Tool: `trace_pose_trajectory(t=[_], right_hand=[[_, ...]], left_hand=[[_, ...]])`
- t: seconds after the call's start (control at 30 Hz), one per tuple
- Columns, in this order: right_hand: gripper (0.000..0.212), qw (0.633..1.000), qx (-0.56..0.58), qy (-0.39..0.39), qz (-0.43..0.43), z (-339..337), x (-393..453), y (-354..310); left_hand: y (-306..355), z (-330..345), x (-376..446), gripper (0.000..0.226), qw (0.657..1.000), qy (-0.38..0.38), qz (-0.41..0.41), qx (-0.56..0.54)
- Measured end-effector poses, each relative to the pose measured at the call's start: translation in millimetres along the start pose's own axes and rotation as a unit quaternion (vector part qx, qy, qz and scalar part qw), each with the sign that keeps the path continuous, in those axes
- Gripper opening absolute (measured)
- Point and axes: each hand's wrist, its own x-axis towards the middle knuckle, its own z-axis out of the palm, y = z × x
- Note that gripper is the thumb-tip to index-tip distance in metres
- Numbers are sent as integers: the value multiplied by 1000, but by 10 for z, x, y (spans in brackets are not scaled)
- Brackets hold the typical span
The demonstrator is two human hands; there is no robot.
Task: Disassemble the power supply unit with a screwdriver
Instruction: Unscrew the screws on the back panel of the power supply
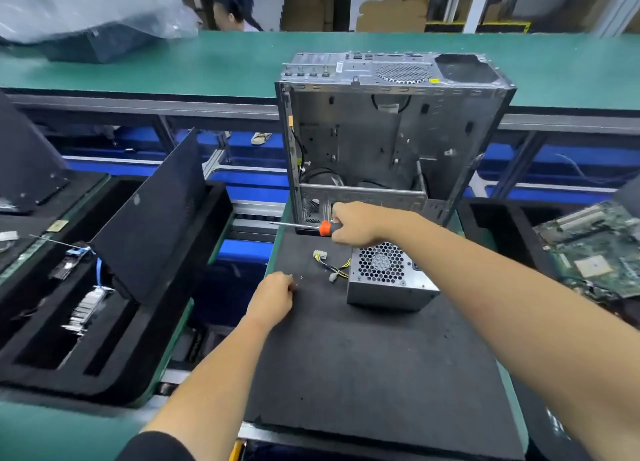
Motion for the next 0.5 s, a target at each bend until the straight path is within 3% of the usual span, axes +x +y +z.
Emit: trace_pose_trajectory(t=[0.3, 0.5], right_hand=[[17, 1000, -6, 3, -14, -42, 74, 87], [19, 999, 4, 45, 0, -370, -208, 291]], left_hand=[[-44, -23, 40, 27, 998, 23, 3, -66], [246, -367, 124, 24, 954, 166, -43, -245]])
